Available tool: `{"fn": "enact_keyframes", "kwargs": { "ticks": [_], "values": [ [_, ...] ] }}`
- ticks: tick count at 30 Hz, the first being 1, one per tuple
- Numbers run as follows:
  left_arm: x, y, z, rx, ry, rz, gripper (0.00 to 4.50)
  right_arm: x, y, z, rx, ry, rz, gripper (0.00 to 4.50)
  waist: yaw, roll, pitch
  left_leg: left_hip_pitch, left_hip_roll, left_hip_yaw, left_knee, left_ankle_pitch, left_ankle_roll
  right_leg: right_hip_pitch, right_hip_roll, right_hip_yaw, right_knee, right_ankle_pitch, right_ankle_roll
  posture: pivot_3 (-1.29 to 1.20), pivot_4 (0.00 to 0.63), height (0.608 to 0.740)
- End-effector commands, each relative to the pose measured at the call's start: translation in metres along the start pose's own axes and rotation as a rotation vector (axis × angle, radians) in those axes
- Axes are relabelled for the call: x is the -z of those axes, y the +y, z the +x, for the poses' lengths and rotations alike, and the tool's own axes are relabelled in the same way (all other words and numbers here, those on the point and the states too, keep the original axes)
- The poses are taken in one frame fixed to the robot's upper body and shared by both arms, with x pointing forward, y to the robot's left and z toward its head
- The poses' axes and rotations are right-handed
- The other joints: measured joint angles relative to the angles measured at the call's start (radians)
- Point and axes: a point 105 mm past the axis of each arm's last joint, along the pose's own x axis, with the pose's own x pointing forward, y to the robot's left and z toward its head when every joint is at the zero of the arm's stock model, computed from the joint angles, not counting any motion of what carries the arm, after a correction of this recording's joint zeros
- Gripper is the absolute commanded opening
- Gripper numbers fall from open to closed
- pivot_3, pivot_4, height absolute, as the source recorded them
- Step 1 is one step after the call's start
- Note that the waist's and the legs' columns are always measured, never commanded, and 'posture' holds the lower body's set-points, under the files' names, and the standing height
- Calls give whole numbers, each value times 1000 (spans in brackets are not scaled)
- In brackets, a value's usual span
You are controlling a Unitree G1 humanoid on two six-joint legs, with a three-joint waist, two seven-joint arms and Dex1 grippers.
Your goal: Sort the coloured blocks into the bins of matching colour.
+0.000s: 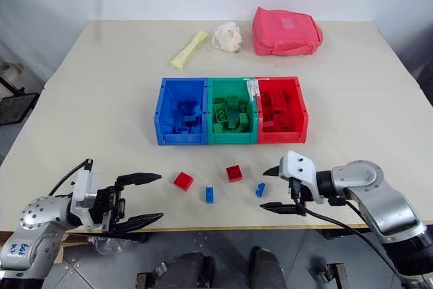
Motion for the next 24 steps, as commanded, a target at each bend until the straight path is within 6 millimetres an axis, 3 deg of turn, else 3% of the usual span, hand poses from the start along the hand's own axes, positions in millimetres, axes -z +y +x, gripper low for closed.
{"fn": "enact_keyframes", "kwargs": {
  "ticks": [1, 3, 6, 13, 21, 24],
  "values": [
    [-7, -3, 2, 2, -27, 21, 4500, 5, -2, 13, -4, 8, -23, 4468, 0, 0, 0, 0, 0, 0, 0, 0, 0, 0, 0, 0, 0, 0, 0, 0, 150, 740],
    [-7, -3, 3, 0, -29, 23, 4500, 5, -3, 19, 2, -6, -21, 4468, -1, -1, 0, 0, 0, 0, 0, 0, 0, 0, 0, 0, 1, 0, 0, 0, 150, 740],
    [-8, -2, 2, -4, -30, 26, 4500, 10, -2, 21, 4, 9, -32, 3891, -2, -2, -1, 1, 1, 0, 0, 0, 0, 0, 1, 0, 1, 0, 0, 0, 150, 740],
    [-8, 0, 1, -8, -29, 28, 4500, 11, -3, 17, 25, -4, -32, 1499, 1, -2, -1, 1, 1, 0, 0, 0, -1, 0, 1, -1, 1, 0, -1, 0, 150, 740],
    [-7, 4, 4, 9, -33, 33, 4500, 4, -8, 12, 68, -39, -42, 1429, 2, -2, -1, 1, 1, 0, 0, 0, -1, 0, 1, -1, 1, 0, -1, 0, 150, 740],
    [-8, 9, 10, -13, -23, 29, 4500, -11, -14, 7, 114, -96, -45, 1429, 2, -2, -1, 1, 1, 0, 0, 0, -1, 0, 1, -1, 1, 0, -1, 0, 150, 740]
  ]
}}
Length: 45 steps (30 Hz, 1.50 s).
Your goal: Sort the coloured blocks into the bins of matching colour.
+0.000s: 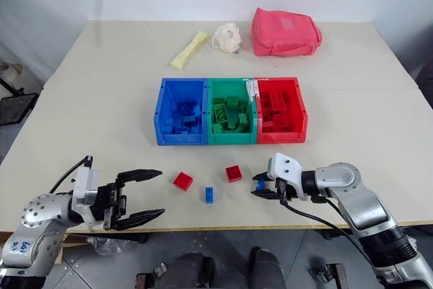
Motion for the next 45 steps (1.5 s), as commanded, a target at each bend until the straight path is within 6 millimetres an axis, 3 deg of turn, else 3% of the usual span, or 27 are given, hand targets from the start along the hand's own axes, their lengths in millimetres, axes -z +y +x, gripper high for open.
{"fn": "enact_keyframes", "kwargs": {
  "ticks": [1, 9, 18, 23, 26, 34, 37, 43, 45],
  "values": [
    [-4, 6, 6, -33, -5, 10, 4500, -20, -8, -8, 66, -74, -13, 1429, 0, 0, 0, 0, 0, 0, 0, 0, 0, 0, 0, 0, 0, 0, 0, 0, 150, 740],
    [-15, 19, 15, -181, -68, 35, 4500, -68, -29, -14, 134, -203, -70, 1429, -2, 0, 0, 0, 1, 0, 0, 0, 0, -1, 1, 0, 0, 0, 0, 0, 150, 740],
    [-13, 23, 14, -192, -66, 49, 4500, -92, -53, 1, 126, -242, -117, 1429, -4, 0, 0, -1, 0, 0, 0, 0, 0, -1, 1, 0, 0, 0, 0, 0, 150, 740],
    [-16, 35, 11, -277, -76, 62, 4500, -124, -70, 20, 102, -307, -187, 1429, -23, 1, 0, -1, 0, 1, 0, 0, 0, -2, 3, -2, 2, 0, 0, 0, 150, 740],
    [-20, 38, 5, -357, -99, 78, 4500, -161, -76, 41, 87, -408, -228, 1429, -29, 1, 0, -1, 0, 0, -1, 0, 0, -3, 4, -3, 4, 0, 0, 0, 150, 740],
    [-24, 48, -5, -501, -134, 116, 4500, -201, -78, 84, 75, -531, -252, 1429, -46, 1, 0, 0, -4, -1, -1, 0, 0, -4, 3, -4, 9, 0, 0, 0, 150, 740],
    [-24, 46, -6, -506, -135, 118, 4500, -204, -80, 97, 91, -537, -240, 2403, -52, 1, 0, 0, -4, -2, -1, 0, 1, -5, 3, -4, 11, 0, 0, 0, 150, 740],
    [-24, 44, -7, -504, -133, 121, 4500, -207, -80, 98, 107, -571, -254, 4358, -53, 1, 1, 0, -5, -3, -2, 0, 1, -5, 3, -3, 13, -1, -1, 0, 150, 740],
    [-25, 44, -8, -494, -131, 124, 4500, -209, -78, 92, 100, -592, -263, 4433, -53, 1, 1, 0, -5, -3, -2, 0, 1, -5, 3, -3, 12, -1, -1, 0, 150, 740]
  ]
}}
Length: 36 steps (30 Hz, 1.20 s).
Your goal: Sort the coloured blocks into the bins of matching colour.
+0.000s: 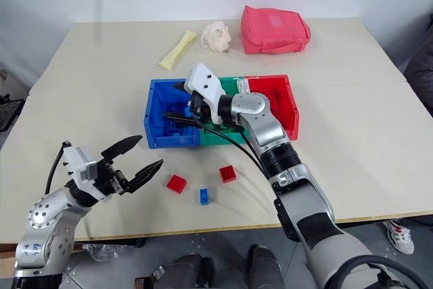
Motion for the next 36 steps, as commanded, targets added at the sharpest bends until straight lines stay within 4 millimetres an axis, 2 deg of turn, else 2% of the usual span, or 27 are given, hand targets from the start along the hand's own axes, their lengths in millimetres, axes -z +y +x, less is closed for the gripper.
{"fn": "enact_keyframes", "kwargs": {
  "ticks": [1, 8, 11, 23, 26, 30, 36],
  "values": [
    [-11, 0, -2, 14, -26, 44, 4500, -23, -1, -8, 5, -88, -49, 4433, 0, 0, 0, 0, 0, 0, 0, 0, 0, 0, 0, 0, 0, 0, 0, 0, 150, 740],
    [-7, -5, -2, 133, 1, 56, 4500, -13, 14, -56, -52, -33, -50, 4433, 3, 0, 0, 0, -1, 0, 0, 0, 0, 1, -1, 0, -1, 0, 0, 0, 150, 740],
    [1, -13, -4, 261, 64, 53, 4500, -4, 31, -95, -104, 6, -40, 4433, 8, 0, 0, 0, 0, -1, 0, 0, 0, 1, -1, 0, -1, 0, 0, 0, 150, 740],
    [21, -15, -17, 555, 193, 83, 4500, 37, 77, -210, -105, 351, 89, 4433, 24, 0, 0, 0, 2, 3, -1, 0, 0, 2, -2, 0, -8, 0, 0, 0, 150, 740],
    [24, -14, -19, 583, 209, 77, 4500, 39, 79, -224, -72, 382, 111, 4433, 29, 0, 0, 0, 2, 4, -1, 0, 0, 3, -3, 0, -9, 0, 0, 0, 150, 740],
    [29, -8, -26, 596, 245, 65, 4500, 42, 83, -253, -15, 433, 142, 4433, 37, 0, 0, 0, 4, 3, -1, 0, 0, 4, -3, 1, -12, 0, 0, 0, 150, 740],
    [31, -3, -39, 566, 269, 51, 4500, 38, 81, -261, 20, 432, 146, 4433, 35, 0, 0, 0, 5, 4, -1, 0, 0, 4, -3, 1, -12, 0, 0, 0, 150, 740]
  ]
}}
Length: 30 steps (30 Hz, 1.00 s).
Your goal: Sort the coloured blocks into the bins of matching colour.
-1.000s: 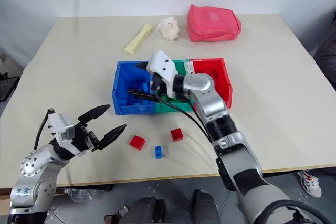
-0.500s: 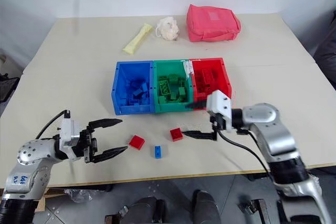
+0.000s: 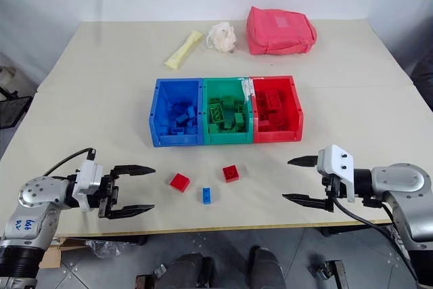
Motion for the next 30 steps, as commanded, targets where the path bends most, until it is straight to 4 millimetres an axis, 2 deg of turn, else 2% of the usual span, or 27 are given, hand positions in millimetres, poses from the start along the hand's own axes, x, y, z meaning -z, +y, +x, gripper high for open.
{"fn": "enact_keyframes", "kwargs": {
  "ticks": [1, 4, 12, 21, 25, 30],
  "values": [
    [-1, -3, -11, -20, 10, 4, 4500, -11, -2, -9, 18, -25, -33, 4433, -2, 0, 0, 0, 0, 0, 0, 0, 0, 0, 0, 0, 0, 0, 0, 0, 150, 740],
    [0, -9, -13, -31, 9, -7, 4500, -12, -1, -9, 8, -23, -30, 4433, -3, 0, 0, 0, 0, 0, 0, 0, 0, 0, 0, 0, 0, 0, 0, 0, 150, 740],
    [-4, -13, -3, -59, -12, -13, 4500, -18, -4, -5, -8, -36, -38, 4433, 4, 0, 0, 0, 0, -1, 1, 0, 0, 0, -2, 1, -1, 0, 0, 0, 150, 740],
    [-8, -3, 15, -135, 1, -13, 4500, -20, -4, -3, -8, -39, -38, 4433, 9, 0, 0, 0, 0, 0, 1, 0, 0, 0, -1, 1, 0, 0, 0, 0, 150, 740],
    [-2, -1, 39, -81, 26, -35, 4500, -21, -5, -2, 2, -42, -40, 4433, 20, 0, 0, 0, 0, 0, 2, 0, 0, 1, 0, 1, 0, 0, 0, 0, 150, 740],
    [1, 6, 53, -55, 24, -27, 4500, -23, -4, -2, 9, -47, -40, 4433, 20, 0, 0, 0, 0, 0, 3, 0, 0, 1, 1, 1, 0, 0, 0, 0, 150, 740]
  ]
}}
